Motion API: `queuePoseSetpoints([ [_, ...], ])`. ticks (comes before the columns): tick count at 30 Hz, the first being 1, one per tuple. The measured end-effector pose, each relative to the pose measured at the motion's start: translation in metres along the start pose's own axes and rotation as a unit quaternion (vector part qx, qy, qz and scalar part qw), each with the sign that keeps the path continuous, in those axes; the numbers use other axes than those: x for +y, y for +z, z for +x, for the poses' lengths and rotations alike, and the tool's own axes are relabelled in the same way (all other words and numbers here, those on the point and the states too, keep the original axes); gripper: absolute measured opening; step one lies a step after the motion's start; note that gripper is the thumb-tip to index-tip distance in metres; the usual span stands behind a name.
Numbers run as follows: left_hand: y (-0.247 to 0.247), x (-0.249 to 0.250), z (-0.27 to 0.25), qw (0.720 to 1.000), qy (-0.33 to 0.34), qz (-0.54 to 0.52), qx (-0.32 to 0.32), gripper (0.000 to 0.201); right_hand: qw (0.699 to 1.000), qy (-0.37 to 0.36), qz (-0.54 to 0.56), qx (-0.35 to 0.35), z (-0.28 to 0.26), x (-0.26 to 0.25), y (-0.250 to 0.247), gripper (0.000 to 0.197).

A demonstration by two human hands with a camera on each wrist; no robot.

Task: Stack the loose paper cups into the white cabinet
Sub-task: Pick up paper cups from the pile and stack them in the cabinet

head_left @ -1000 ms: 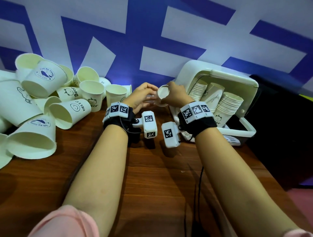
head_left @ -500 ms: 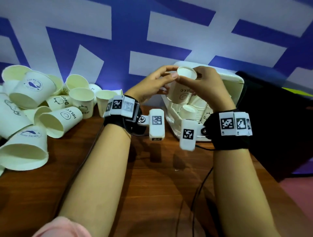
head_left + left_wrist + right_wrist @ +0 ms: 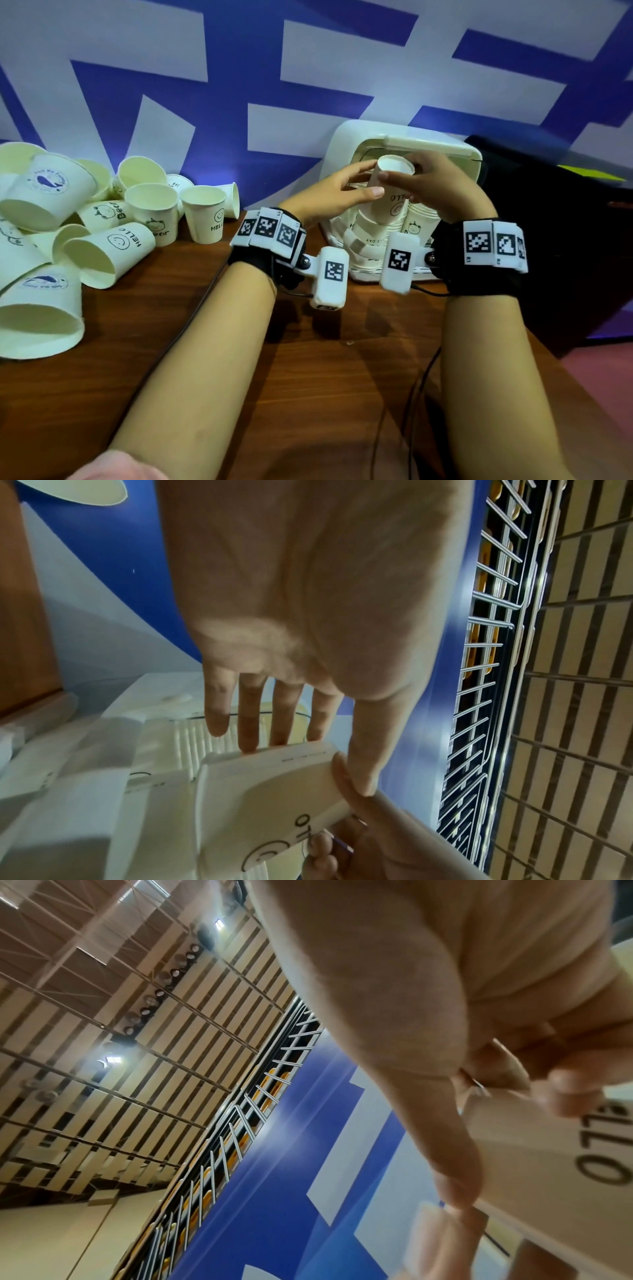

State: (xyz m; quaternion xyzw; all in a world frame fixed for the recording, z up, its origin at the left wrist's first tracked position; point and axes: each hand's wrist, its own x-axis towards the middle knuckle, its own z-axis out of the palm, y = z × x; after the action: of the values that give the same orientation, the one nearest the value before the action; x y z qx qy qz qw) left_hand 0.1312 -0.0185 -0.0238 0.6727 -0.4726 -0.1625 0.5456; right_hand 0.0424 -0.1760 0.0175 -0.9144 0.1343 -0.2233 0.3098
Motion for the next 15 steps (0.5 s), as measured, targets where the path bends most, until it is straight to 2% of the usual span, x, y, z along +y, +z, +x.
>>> queuePoseSetpoints([
  [7,0.009,-0.005,0.003,0.998,-0.04,0.046,-0.031,0.055,0.997,0.055,0.008,-0.052,0.009,0.014,0.019,0.036],
  [11,0.015,-0.012,0.004,0.991,-0.074,0.106,-0.047,0.041,0.989,0.115,-0.045,-0.086,0.012,0.02,0.029,0.041],
  [15,0.019,-0.017,0.007,0.968,-0.105,0.226,-0.04,0.038,0.968,0.135,-0.139,-0.158,0.01,0.019,0.033,0.039],
])
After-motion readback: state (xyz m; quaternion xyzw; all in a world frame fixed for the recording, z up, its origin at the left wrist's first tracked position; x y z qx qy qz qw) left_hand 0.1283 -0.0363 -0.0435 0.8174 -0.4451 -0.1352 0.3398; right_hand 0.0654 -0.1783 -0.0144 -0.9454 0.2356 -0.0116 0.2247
